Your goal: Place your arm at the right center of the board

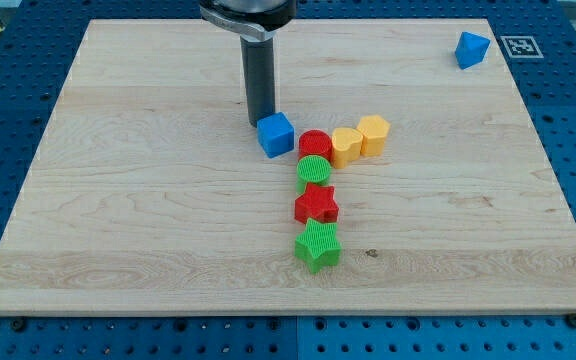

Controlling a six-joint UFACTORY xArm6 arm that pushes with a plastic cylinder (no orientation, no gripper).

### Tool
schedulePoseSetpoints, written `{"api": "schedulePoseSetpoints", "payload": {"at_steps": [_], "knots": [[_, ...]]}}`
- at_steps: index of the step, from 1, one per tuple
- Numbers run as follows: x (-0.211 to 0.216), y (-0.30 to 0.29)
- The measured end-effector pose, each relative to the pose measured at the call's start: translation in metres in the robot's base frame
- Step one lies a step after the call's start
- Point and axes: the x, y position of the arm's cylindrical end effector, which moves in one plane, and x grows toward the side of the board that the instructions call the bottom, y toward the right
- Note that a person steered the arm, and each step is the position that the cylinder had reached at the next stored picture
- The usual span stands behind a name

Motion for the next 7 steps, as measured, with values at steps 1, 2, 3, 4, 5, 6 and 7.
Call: {"api": "schedulePoseSetpoints", "payload": {"at_steps": [1,2,3,4,5,6,7], "knots": [[-0.002,0.000],[-0.020,0.000],[-0.028,0.000],[-0.028,0.000],[-0.028,0.001],[-0.028,0.002],[-0.028,0.002]]}}
